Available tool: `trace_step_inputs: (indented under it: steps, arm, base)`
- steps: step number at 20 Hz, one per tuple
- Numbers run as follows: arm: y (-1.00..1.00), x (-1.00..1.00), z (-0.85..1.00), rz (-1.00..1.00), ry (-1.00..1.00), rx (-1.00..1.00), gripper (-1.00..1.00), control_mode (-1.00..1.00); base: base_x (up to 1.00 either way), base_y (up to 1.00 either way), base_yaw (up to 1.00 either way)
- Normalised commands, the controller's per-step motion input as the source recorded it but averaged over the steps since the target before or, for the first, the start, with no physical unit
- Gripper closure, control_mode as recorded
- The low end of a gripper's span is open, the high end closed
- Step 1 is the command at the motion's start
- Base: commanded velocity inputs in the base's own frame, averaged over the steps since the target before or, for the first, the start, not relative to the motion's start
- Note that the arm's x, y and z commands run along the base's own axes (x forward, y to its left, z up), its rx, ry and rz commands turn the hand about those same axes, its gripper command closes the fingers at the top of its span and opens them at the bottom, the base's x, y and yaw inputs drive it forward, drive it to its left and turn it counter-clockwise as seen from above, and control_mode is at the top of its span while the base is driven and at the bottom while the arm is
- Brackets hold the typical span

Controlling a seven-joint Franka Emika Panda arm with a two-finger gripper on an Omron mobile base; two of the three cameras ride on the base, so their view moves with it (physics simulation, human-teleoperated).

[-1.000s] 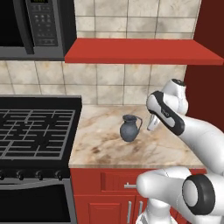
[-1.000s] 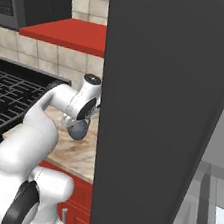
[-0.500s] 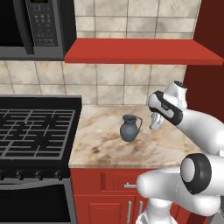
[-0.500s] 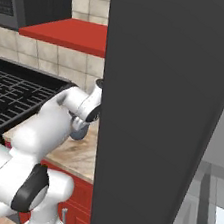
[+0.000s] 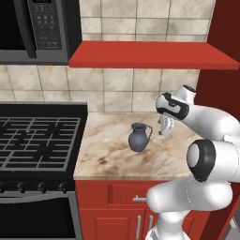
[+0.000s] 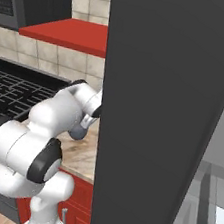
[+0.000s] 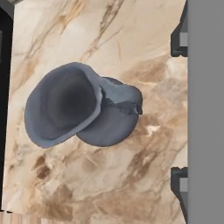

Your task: Move the marshmallow and pomegranate from the top shelf to the second highest shelf to make space. Then, place the pitcher from the counter on the cleared top shelf.

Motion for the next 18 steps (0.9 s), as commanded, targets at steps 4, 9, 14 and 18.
trace_step_inputs:
  steps: [4, 9, 14, 18]
  arm:
    - [0.00, 0.33, -0.21, 0.03, -0.04, 0.00, -1.00, -1.00]
    - [0.00, 0.29, -0.14, 0.02, 0.00, 0.00, -1.00, -1.00]
    - [0.05, 0.21, -0.01, 0.05, 0.00, 0.00, -1.00, -1.00]
    - [0.04, 0.16, 0.00, 0.07, 0.00, 0.00, -1.00, -1.00]
  base:
    - [0.00, 0.00, 0.00]
    - [0.00, 0.00, 0.00]
    - [0.00, 0.00, 0.00]
    - [0.00, 0.00, 0.00]
